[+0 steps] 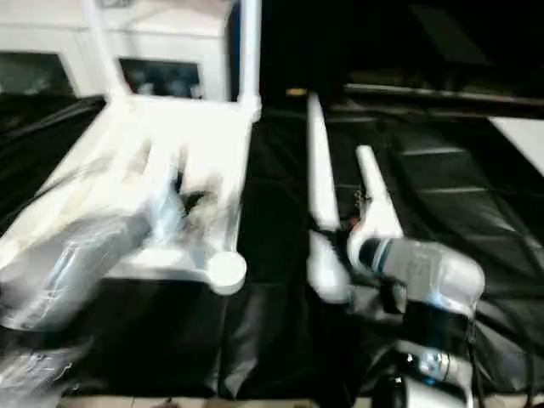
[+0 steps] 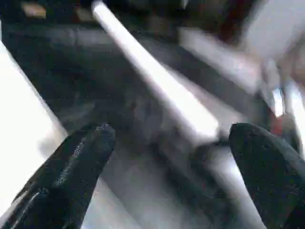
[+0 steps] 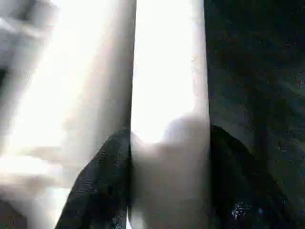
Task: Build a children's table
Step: Pick table leg
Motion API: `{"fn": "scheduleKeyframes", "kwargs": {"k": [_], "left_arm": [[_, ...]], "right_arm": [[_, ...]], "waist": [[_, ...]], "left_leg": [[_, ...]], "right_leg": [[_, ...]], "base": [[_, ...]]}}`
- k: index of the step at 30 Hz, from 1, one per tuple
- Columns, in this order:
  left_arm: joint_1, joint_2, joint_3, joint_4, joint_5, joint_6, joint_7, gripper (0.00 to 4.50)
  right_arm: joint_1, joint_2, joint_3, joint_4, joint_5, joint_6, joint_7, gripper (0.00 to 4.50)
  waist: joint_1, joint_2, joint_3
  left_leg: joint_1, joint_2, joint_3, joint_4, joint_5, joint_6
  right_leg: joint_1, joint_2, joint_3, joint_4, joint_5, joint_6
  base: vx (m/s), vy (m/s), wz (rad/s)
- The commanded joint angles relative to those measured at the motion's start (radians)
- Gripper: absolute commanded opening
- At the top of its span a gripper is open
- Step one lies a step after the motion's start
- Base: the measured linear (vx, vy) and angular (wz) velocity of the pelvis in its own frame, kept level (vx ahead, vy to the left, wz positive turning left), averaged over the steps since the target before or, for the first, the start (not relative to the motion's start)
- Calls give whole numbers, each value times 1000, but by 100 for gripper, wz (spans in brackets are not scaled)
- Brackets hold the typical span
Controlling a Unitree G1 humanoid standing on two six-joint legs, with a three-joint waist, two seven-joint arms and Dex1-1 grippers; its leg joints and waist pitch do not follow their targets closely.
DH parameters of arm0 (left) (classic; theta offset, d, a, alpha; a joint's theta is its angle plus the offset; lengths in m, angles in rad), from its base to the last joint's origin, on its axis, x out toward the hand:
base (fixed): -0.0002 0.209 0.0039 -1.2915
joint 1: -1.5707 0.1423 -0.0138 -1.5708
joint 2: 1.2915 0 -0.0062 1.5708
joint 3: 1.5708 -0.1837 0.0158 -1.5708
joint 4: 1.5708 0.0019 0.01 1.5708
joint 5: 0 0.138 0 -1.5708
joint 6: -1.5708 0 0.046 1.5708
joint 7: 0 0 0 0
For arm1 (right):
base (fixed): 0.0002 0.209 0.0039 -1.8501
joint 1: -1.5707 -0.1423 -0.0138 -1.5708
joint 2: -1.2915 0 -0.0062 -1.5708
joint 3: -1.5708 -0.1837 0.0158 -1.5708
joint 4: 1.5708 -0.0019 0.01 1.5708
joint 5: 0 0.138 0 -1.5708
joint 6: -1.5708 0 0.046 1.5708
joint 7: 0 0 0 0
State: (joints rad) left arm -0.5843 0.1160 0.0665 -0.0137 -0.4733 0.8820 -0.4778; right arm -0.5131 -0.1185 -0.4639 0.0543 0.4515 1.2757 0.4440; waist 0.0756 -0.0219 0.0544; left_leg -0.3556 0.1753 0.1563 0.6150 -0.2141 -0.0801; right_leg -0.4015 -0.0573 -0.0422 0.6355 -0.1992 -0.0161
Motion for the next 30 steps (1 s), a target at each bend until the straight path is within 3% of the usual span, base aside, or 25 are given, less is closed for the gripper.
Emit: {"fn": "scheduleKeyframes", "kwargs": {"k": [1,5,7,11,16,20,22,25,30], "left_arm": [[-41,-23,51,63,-45,15,60,450],[-132,-82,69,140,-77,19,54,450],[-155,-106,81,157,-89,30,56,450],[-188,-139,108,172,-138,70,64,450],[-196,-172,141,147,-229,111,55,450],[-196,-170,144,140,-225,119,50,450],[-192,-169,146,140,-230,121,57,423],[-191,-165,144,142,-229,120,76,402],[-195,-169,144,150,-198,110,144,362]], "right_arm": [[0,-11,-7,-77,80,-19,73,186],[16,2,17,-164,172,-9,149,186],[22,9,19,-183,200,-8,168,186],[44,-4,52,-209,222,-1,190,186],[61,-22,97,-235,237,-4,209,186],[60,-33,110,-236,250,-9,214,186],[59,-40,116,-237,256,-11,218,186],[59,-49,136,-238,241,-32,212,186],[67,-88,258,-260,127,-157,194,186]], "waist": [[7,-5,-62],[11,-4,-68],[18,-5,-72],[22,-7,-68],[21,-12,-62],[20,-14,-61],[21,-16,-61],[21,-15,-63],[20,-18,-63]], "left_leg": [[-6,35,-7,-75,-45,17],[-6,32,-4,-71,24,43],[-2,35,-3,-69,44,55],[-3,37,-2,-71,18,54],[-5,36,-2,-76,-25,30],[-5,35,-3,-79,-37,25],[-5,35,-3,-79,-29,25],[-6,36,-4,-78,-10,23],[-6,37,-4,-77,-1,24]], "right_leg": [[65,-71,46,-80,-108,-189],[67,-70,45,-78,-44,-186],[66,-72,46,-72,9,-208],[67,-76,44,-76,-9,-230],[68,-76,44,-89,-120,-196],[66,-76,44,-96,-178,-161],[65,-76,43,-96,-178,-149],[66,-75,43,-92,-138,-151],[67,-75,43,-87,-87,-163]], "base": [[0,0,0],[0,0,0],[0,0,0],[0,0,0],[0,0,0],[0,0,0],[0,0,0],[0,0,0],[0,0,0]]}}
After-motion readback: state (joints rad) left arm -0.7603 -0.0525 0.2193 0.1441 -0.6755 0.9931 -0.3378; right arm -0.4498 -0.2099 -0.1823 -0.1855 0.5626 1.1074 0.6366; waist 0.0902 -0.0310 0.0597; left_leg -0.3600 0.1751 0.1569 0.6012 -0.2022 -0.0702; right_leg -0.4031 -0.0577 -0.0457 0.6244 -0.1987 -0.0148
